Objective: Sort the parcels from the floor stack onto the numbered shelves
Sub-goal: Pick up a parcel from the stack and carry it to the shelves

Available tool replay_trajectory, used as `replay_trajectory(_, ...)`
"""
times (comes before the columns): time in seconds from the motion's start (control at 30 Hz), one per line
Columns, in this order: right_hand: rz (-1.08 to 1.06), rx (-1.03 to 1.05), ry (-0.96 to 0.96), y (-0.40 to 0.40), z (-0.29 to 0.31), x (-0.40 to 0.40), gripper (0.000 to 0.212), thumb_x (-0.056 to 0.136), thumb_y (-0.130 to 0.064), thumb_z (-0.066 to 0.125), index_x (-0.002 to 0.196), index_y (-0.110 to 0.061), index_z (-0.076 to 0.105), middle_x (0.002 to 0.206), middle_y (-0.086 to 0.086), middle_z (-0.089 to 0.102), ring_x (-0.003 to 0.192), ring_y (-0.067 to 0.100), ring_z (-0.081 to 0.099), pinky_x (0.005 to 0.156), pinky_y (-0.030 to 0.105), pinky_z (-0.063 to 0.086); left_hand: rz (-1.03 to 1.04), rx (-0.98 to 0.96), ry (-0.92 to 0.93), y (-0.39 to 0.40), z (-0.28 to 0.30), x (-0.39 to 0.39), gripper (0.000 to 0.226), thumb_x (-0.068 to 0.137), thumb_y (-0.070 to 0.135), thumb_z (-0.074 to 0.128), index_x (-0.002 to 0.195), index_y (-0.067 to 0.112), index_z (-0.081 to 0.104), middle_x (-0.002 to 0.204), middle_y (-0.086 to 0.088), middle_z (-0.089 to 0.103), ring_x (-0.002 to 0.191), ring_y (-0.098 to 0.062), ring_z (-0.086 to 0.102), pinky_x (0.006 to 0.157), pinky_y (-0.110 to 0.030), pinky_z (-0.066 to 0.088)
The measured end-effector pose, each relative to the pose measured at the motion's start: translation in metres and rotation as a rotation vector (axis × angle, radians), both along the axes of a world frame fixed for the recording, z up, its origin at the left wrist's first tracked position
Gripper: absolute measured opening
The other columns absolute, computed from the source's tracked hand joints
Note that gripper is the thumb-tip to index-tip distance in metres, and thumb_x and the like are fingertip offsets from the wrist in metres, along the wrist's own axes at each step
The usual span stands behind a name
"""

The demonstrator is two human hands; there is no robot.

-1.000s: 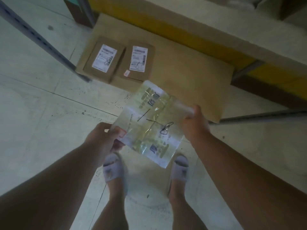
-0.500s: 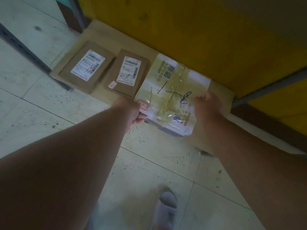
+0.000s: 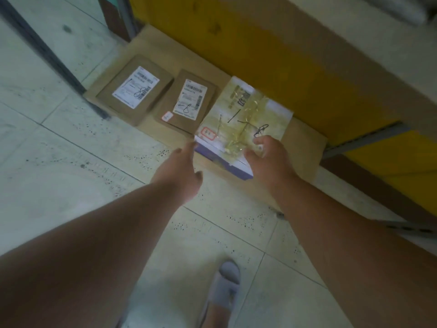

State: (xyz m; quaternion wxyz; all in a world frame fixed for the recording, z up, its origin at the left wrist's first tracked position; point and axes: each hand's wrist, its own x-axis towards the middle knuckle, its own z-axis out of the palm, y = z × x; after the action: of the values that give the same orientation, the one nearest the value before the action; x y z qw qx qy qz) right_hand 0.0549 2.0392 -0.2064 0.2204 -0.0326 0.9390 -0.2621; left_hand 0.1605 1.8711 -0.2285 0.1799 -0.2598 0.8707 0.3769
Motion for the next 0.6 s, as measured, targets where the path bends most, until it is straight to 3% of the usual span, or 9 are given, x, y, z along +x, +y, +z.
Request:
replay_trajectory(0.17,0.136,-0.064,-0.017,-0.07,0.054,0.07,0.038,0.095,-0.037,0.06,0.129,-0.02,0.054,0.134,0.0,0.051,0.12,0.015,0.05,0.089,0.023,0.037,0.096,0.034,-0.021,-0.041,0.036,0.068,0.063,0.092,0.027,0.063,0.147,0.033,0.033,0.136,0.006,0.055,0.108,-0.016,0.064,0.092,-0.041,0.055)
replay_trajectory(0.3,0.291,-0.132,-0.037,-0.145,0.104,0.124,0.039,0.095,-0.036,0.059,0.131,-0.022,0.052,0.137,-0.001,0.05,0.124,0.014,0.048,0.091,0.024,0.037,0.251,0.029,-0.004,-0.092,0.074,0.133,0.055,0.092,0.029,0.062,0.142,0.032,0.041,0.125,0.012,0.056,0.095,-0.009,0.064,0.085,-0.032,0.053)
replay_trajectory(0.47,0.429,-0.183,-0.036,-0.261,0.188,0.186,0.041,0.096,-0.036,0.06,0.133,-0.022,0.051,0.138,-0.001,0.05,0.125,0.011,0.047,0.093,0.02,0.035,0.435,0.006,0.016,-0.174,0.159,0.239,0.05,0.09,0.027,0.068,0.137,0.032,0.048,0.117,0.014,0.056,0.091,-0.004,0.061,0.068,-0.019,0.041)
replay_trajectory(0.6,0.59,-0.248,-0.011,-0.353,0.275,0.223,0.042,0.096,-0.033,0.06,0.134,-0.019,0.05,0.135,0.0,0.052,0.116,0.004,0.046,0.088,0.015,0.041,0.549,-0.038,0.0,-0.251,0.235,0.314,0.047,0.091,0.023,0.068,0.135,0.025,0.052,0.119,0.006,0.061,0.088,-0.009,0.062,0.072,-0.024,0.044)
